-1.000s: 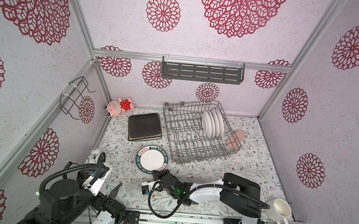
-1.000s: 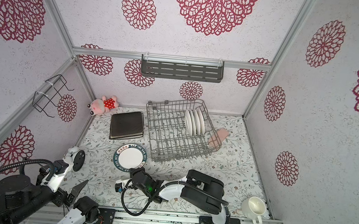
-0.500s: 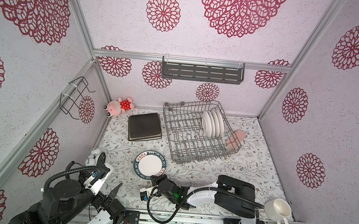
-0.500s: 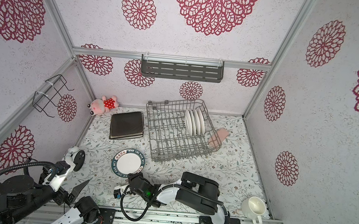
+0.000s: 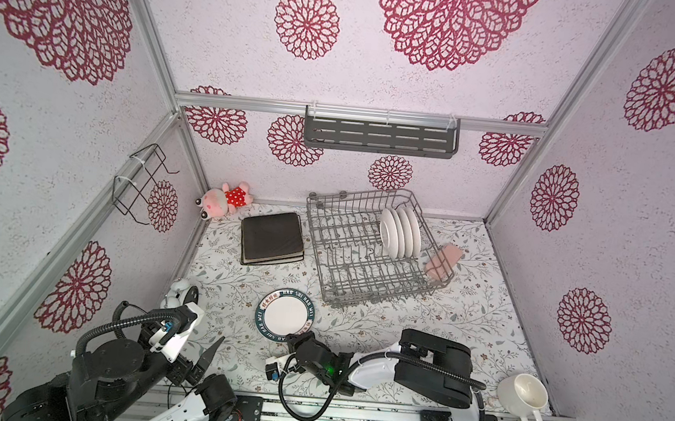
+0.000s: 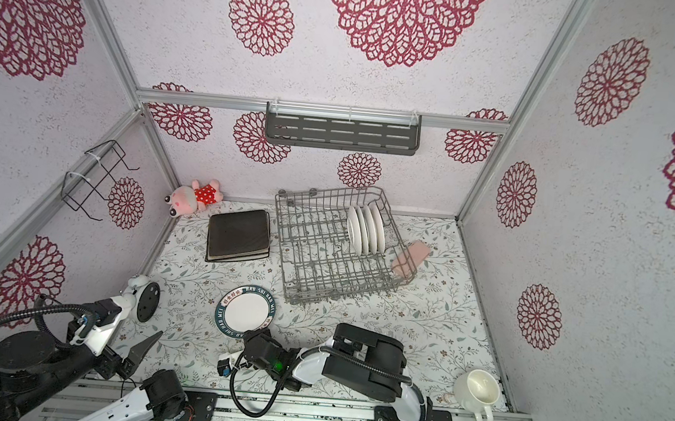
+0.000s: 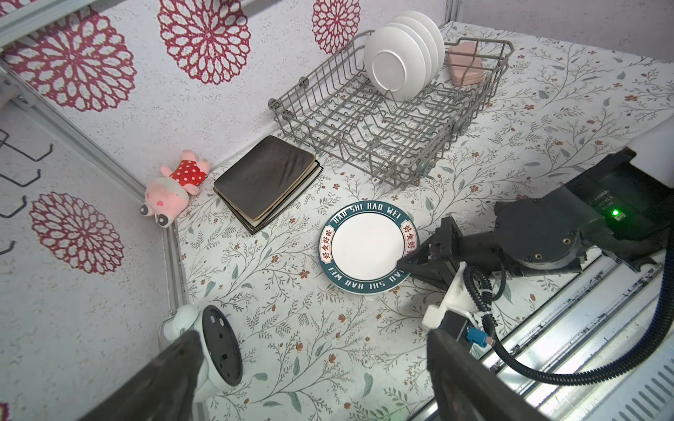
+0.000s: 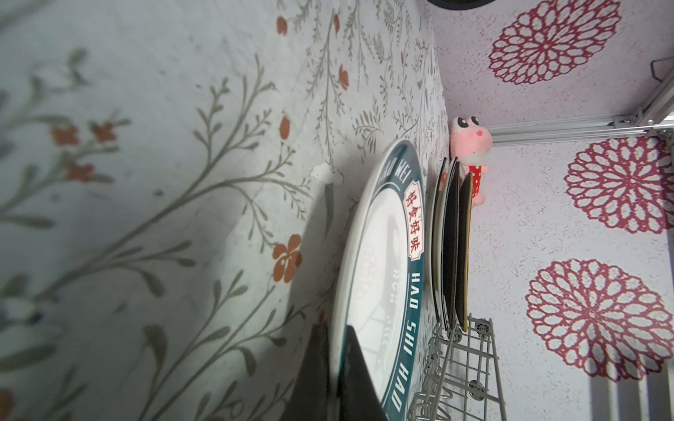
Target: Unload the plates from the dish rack
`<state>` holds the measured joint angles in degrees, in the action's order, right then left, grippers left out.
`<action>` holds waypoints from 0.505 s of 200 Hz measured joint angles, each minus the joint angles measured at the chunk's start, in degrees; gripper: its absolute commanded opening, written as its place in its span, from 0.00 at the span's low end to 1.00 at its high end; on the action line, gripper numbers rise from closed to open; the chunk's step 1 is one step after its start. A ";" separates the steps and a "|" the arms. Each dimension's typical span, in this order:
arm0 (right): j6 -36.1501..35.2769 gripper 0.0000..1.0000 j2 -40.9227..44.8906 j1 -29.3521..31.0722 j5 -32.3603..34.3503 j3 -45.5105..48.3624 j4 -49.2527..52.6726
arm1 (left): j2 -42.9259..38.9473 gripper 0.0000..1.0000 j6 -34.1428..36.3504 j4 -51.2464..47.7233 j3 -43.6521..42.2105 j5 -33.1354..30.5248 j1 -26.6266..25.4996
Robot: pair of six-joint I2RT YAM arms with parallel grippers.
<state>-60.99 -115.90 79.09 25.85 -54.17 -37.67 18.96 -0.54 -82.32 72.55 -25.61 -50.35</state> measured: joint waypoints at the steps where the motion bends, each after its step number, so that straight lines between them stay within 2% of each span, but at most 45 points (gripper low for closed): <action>1: 0.00 0.00 0.00 0.02 0.00 0.00 0.00 | -0.04 0.97 -0.15 -0.02 0.07 -0.11 -0.15; 35: 0.00 0.00 -0.02 0.24 0.09 -0.02 0.24 | -1.62 0.97 -2.12 -1.33 1.09 -2.71 -3.50; 69: 0.02 0.05 -0.04 0.76 0.50 -0.02 0.31 | -2.21 0.97 -3.17 -2.80 1.11 -4.37 -5.90; 101: 0.02 0.15 -0.74 1.46 1.07 -0.02 0.22 | -2.21 0.97 -3.65 -2.93 1.16 -5.27 -7.06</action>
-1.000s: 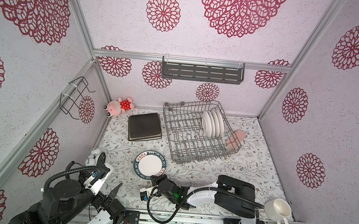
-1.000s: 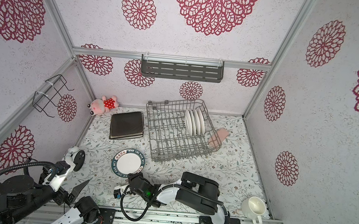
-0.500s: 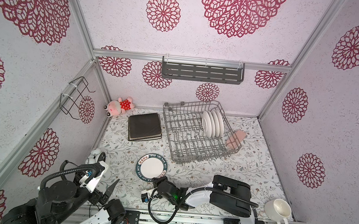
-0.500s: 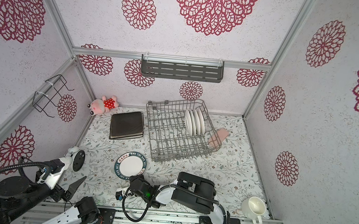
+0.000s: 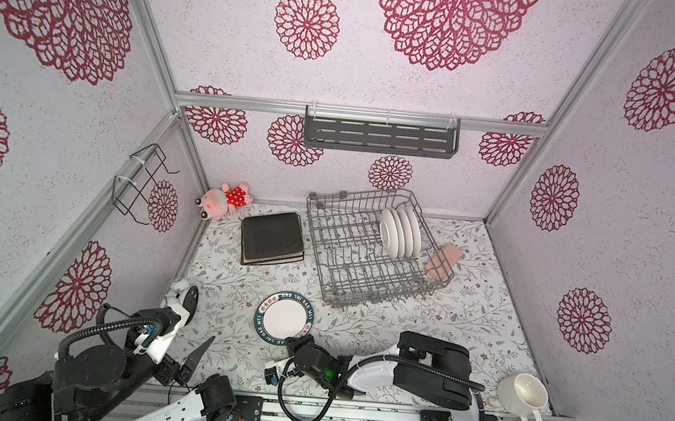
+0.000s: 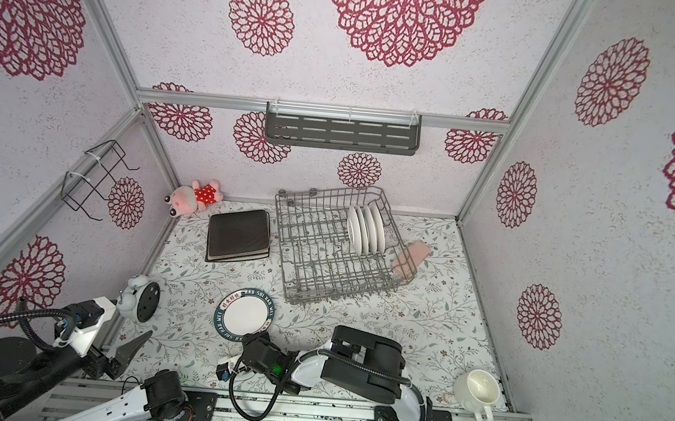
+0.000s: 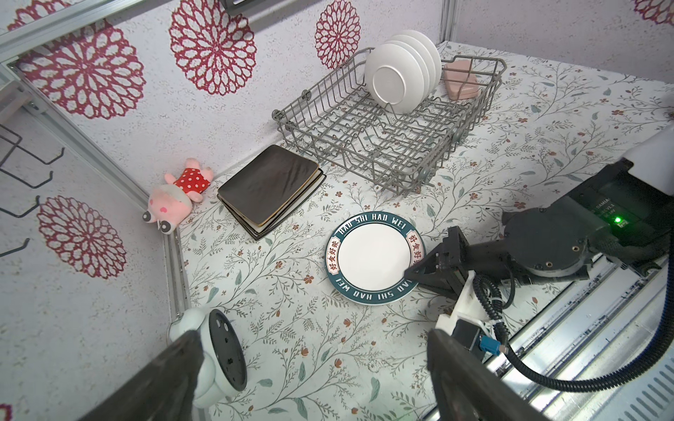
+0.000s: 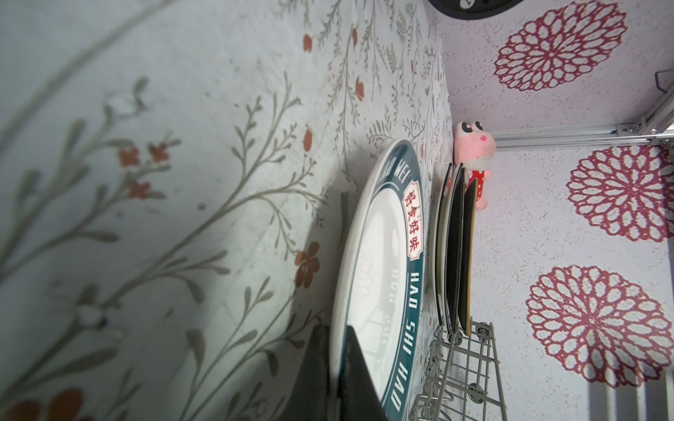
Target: Unload the plates from the dish rack
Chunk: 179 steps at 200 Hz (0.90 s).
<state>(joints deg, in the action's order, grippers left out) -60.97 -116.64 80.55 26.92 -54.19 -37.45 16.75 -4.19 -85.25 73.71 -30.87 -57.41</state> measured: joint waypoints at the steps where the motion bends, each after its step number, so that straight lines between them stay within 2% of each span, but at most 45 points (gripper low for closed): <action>1: 0.00 0.15 -0.02 0.02 0.02 0.00 0.02 | 0.00 0.97 0.00 0.00 0.00 -0.02 0.00; 30: 0.17 0.30 -0.17 0.13 0.22 -0.11 0.13 | 0.00 0.97 -0.37 -0.09 0.61 -0.79 -0.35; 104: 1.14 0.57 -0.17 0.42 1.31 -1.88 0.52 | 0.00 0.97 -0.57 -1.09 1.18 -1.18 -0.52; 116: 2.78 0.69 -0.11 0.44 1.18 -3.48 2.93 | 0.00 0.97 -0.57 -1.20 1.18 -1.16 -0.59; 132: 5.95 0.79 0.74 0.35 -0.83 -5.64 7.17 | 0.00 0.97 -0.57 -1.25 1.18 -1.16 -0.59; 179: 12.31 0.87 3.96 0.33 -4.17 -6.14 14.64 | 0.00 0.97 -0.48 -1.20 1.14 -1.16 -0.68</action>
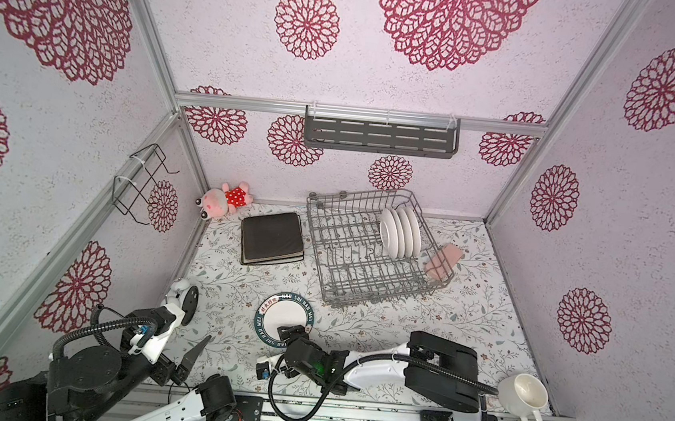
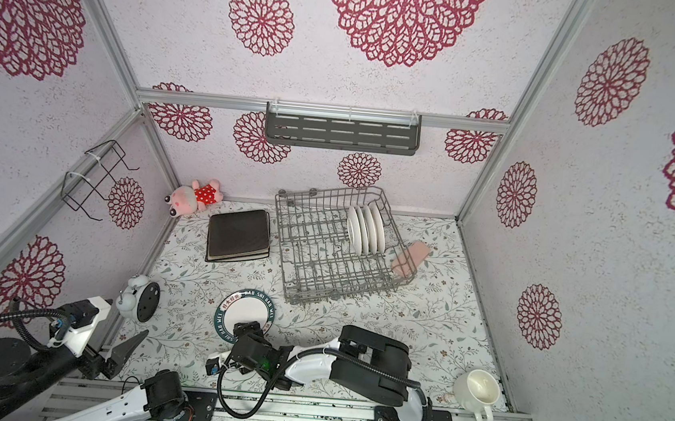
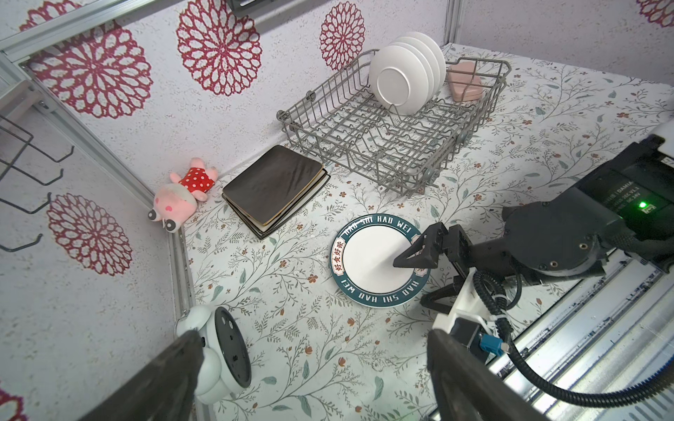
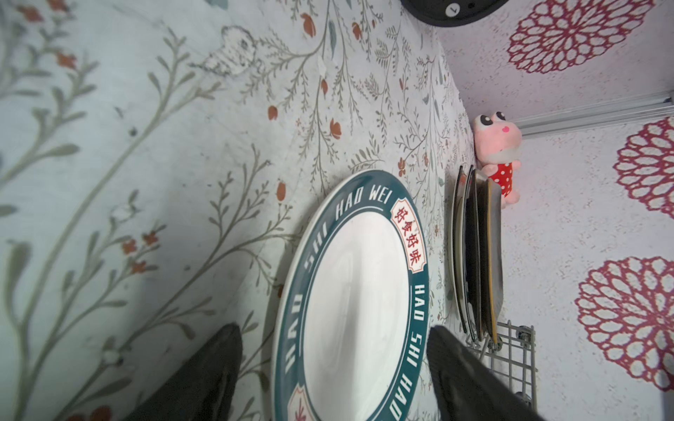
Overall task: Unload the plates from the dish rack
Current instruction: 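Move the right gripper back over the dish rack toward the standing plates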
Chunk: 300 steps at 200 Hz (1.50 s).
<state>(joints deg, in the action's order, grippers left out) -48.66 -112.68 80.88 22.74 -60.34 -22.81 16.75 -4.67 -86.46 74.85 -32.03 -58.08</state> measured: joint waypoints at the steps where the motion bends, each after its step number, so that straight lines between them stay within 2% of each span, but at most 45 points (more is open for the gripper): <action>1: 0.11 0.87 0.09 0.00 -0.07 0.07 0.04 | 0.00 0.97 0.00 0.00 0.00 0.00 0.00; 5: 0.52 0.90 0.42 0.00 -0.22 0.22 0.42 | 0.00 0.97 0.04 0.00 -0.02 0.00 -0.02; 8: 0.76 0.97 0.66 0.00 -0.37 0.42 0.57 | 0.00 0.97 0.07 0.00 -0.09 0.00 -0.02; 12: 1.55 0.99 0.96 0.00 -0.46 0.59 0.87 | 0.00 0.97 0.11 0.02 -0.13 0.00 -0.02; 49: 5.03 0.99 5.20 -0.33 -1.05 0.90 4.37 | 0.02 0.97 0.22 0.20 -0.66 -0.02 -0.07; 97: 15.65 0.97 13.18 -4.59 -2.80 -3.43 11.45 | 0.02 0.97 0.31 1.75 -1.53 -0.83 -0.09; 123: 20.68 0.91 18.75 -10.43 -5.22 -5.68 14.19 | 0.07 0.97 0.31 1.75 -3.80 -1.46 -0.13; 157: 26.73 0.96 23.67 -21.51 -9.62 -6.38 15.23 | 0.52 0.97 0.35 2.05 -5.11 -2.45 -0.39; 185: 30.71 0.96 24.11 -29.86 -11.96 -8.17 17.49 | 1.38 0.97 0.39 3.04 -5.22 -3.96 -1.07; 212: 31.06 0.84 24.57 -35.89 -16.35 -8.79 19.19 | 2.29 0.97 0.83 4.98 -5.97 -5.35 -1.57; 256: 34.93 0.76 24.52 -45.72 -24.63 -11.02 22.64 | 3.89 0.97 1.64 8.63 -8.31 -6.47 -2.12; 300: 40.04 0.68 23.61 -52.43 -28.94 -13.57 26.38 | 4.39 0.97 1.70 11.10 -9.51 -7.63 -2.23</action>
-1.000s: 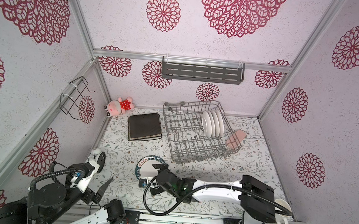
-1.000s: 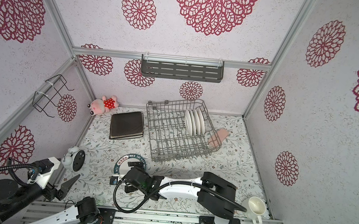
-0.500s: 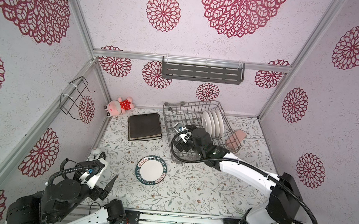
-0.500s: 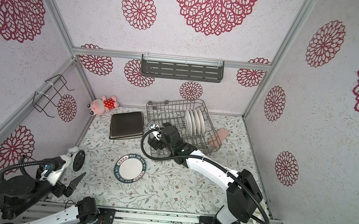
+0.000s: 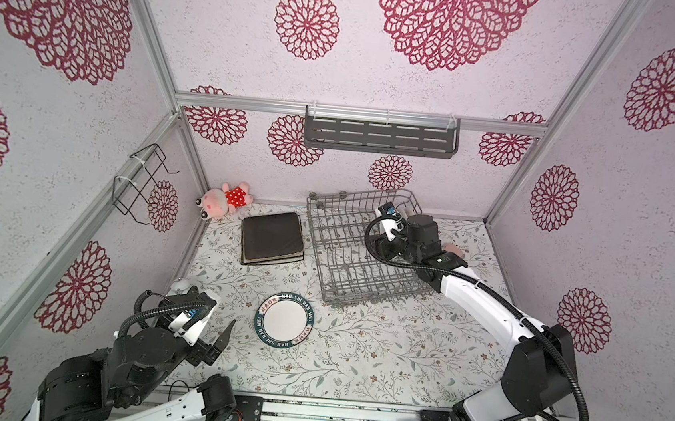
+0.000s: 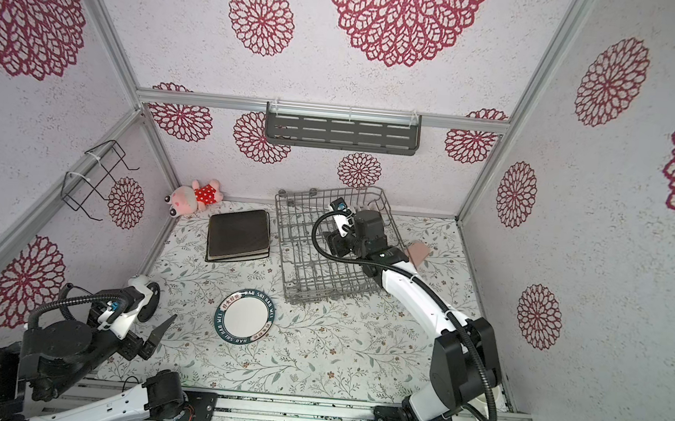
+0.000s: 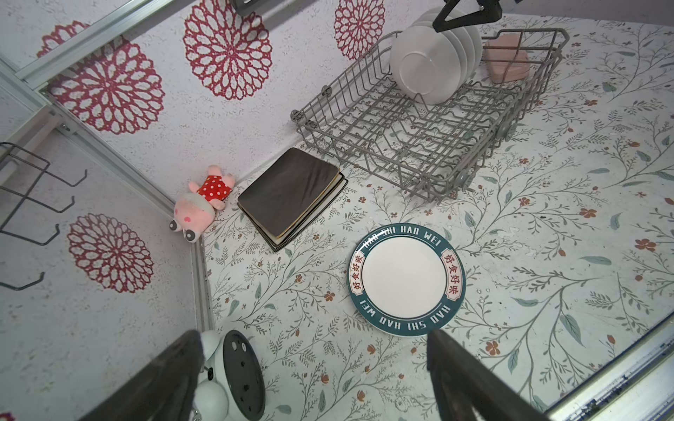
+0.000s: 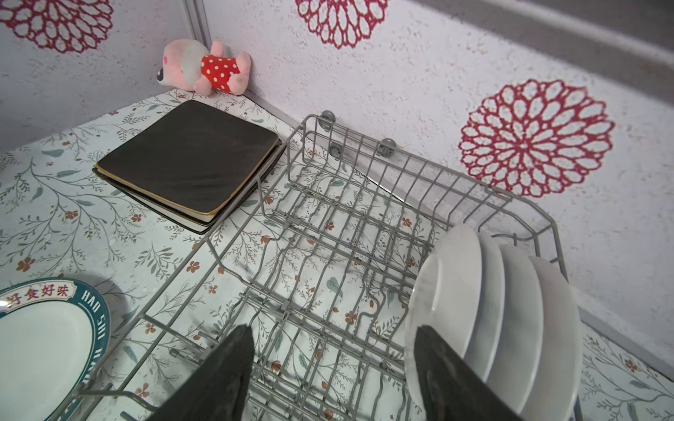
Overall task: Unload the plates from the dish rack
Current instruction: 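Move the right gripper back over the dish rack toward the standing plates, then lower the right gripper onto the nearest green-rimmed plate edge and close it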
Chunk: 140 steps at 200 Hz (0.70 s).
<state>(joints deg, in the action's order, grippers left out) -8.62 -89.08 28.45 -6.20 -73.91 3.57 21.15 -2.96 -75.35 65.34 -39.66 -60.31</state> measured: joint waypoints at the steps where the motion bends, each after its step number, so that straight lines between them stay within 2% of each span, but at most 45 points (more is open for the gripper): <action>1: 0.28 0.68 -0.09 -0.20 -0.17 -0.17 0.15 | 0.00 0.97 0.00 0.04 -0.02 -0.02 0.00; 26: 3.85 0.63 -1.11 -2.75 -3.32 -2.95 2.03 | 0.02 0.97 0.00 1.27 -0.57 -0.35 -0.07; 61: 7.28 0.50 -3.65 -4.98 -6.32 -7.82 5.22 | 1.03 0.97 0.39 3.17 -0.70 -0.31 -0.09; 140: 10.82 0.48 -10.49 -6.82 -6.64 -12.87 13.22 | 4.63 0.97 1.73 6.08 -0.66 0.59 -0.13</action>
<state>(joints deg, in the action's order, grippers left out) 2.20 -99.57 21.63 -12.84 -86.78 16.80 25.78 -1.23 -69.28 64.69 -39.07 -60.45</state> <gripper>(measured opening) 0.483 0.975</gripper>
